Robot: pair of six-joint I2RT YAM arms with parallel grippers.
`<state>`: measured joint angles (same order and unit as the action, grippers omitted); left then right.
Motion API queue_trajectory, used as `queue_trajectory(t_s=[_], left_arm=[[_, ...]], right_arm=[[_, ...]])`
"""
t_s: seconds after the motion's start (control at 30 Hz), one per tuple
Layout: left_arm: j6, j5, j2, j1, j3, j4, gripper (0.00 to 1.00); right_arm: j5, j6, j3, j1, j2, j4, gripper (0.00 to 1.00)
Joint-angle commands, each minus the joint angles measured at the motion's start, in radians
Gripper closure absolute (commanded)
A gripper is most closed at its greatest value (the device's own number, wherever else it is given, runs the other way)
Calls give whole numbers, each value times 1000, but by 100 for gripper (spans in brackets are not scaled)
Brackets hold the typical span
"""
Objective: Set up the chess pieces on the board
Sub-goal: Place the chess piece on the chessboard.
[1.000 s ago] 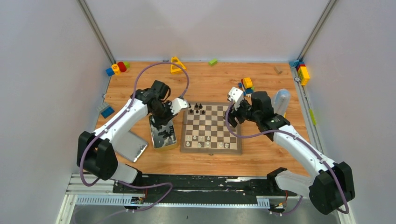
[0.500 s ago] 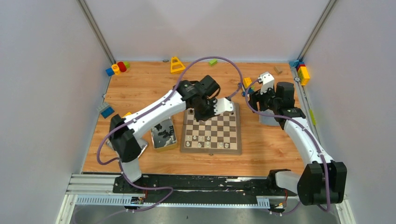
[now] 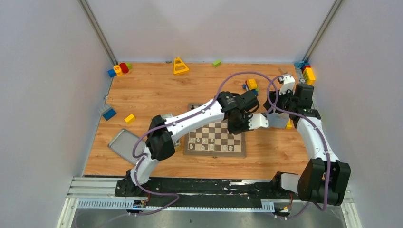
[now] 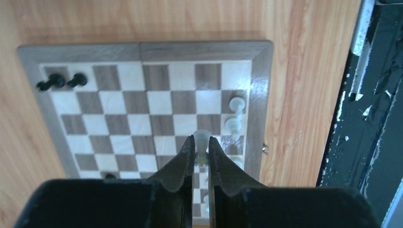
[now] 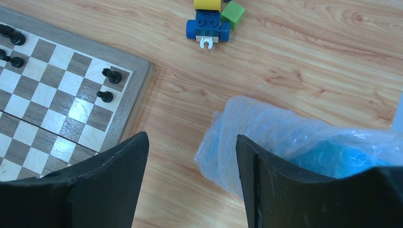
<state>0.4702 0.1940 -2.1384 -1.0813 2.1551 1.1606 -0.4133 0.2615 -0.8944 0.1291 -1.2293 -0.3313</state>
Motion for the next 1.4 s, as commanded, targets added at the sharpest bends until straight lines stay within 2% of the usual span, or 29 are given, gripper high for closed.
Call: queue_trajectory(t_s=[0.0, 0.5, 1.37], left_arm=[[21, 48, -68, -80, 54, 2, 90], [27, 47, -164, -114, 35, -46, 90], [69, 20, -215, -114, -9, -67, 88]], right_arm=[[-11, -8, -44, 8, -13, -2, 32], [-34, -1, -46, 10, -16, -13, 31], [-59, 8, -47, 10, -24, -22, 31]])
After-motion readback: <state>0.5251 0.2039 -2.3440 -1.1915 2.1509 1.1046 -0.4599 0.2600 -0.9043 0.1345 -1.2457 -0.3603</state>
